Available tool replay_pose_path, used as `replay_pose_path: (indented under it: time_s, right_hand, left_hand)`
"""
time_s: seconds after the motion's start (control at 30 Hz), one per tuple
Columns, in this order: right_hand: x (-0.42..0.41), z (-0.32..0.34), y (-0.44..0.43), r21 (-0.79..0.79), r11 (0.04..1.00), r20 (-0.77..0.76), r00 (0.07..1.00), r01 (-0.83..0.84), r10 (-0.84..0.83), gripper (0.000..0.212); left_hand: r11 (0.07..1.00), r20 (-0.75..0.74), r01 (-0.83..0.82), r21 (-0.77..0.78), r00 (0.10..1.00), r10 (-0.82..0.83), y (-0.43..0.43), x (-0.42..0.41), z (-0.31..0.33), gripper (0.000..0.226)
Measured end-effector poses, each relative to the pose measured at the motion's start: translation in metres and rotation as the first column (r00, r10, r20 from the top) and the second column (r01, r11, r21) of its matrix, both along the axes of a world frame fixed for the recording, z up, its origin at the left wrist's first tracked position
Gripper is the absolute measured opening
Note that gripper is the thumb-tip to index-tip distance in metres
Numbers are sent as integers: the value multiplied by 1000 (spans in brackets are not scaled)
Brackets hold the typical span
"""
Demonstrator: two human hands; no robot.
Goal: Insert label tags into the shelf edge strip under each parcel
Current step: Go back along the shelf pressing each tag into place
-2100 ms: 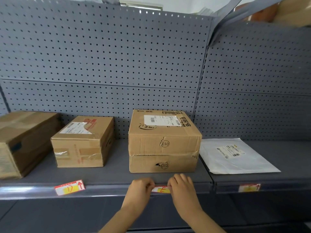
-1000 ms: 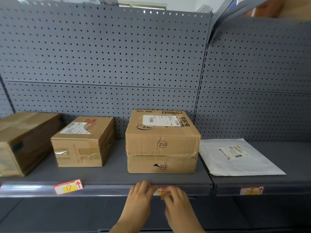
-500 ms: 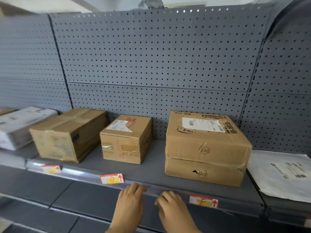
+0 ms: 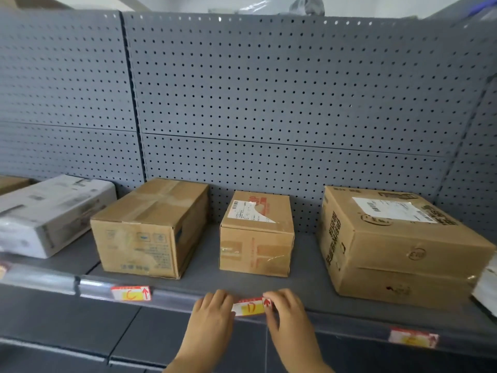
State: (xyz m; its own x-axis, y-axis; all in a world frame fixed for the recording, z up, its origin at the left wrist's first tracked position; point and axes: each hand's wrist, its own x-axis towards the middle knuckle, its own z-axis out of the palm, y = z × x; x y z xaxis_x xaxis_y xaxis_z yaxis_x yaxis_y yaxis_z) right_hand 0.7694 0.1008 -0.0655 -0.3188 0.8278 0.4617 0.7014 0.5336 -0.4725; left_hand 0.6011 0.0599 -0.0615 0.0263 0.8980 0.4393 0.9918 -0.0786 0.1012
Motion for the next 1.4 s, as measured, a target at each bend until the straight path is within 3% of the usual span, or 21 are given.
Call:
replay_pose_path:
  time_s: [0.17,0.37,0.57,0.8,0.93,1.03,1.13,1.4]
  right_hand:
    - [-10,3,-10,6,996,17,996,86,-86,4]
    - [-15,4,-9,-18,993,97,988,119,-116,10]
    - [-15,-1,-13,66,988,162,975,141,-150,12]
    - [-15,-6,-19,73,979,166,966,189,-199,33]
    - [-14,-8,-17,96,981,177,967,168,-183,32]
    - [-15,-8,-20,103,983,211,962,152,-171,41]
    - [-19,-13,-23,120,987,281,950,104,-135,46]
    - [-27,-12,-29,85,994,281,956,63,-84,63]
  left_hand:
    - [994,63,112,5,992,-112,5,-13,-6,41]
    - [982,68,186,-28,981,-184,15,-16,-4,44]
    - [974,10,214,-80,977,-213,21,-22,-1,48]
    - [961,-63,218,-172,971,-231,17,-18,2,53]
    - [968,-81,173,-181,978,-190,16,-16,5,39]
    - [964,-114,158,-215,976,-186,13,-14,8,51]
    - [972,-144,189,-139,967,-209,9,-11,7,51]
    - [976,-161,195,-95,965,-208,8,-5,-4,51]
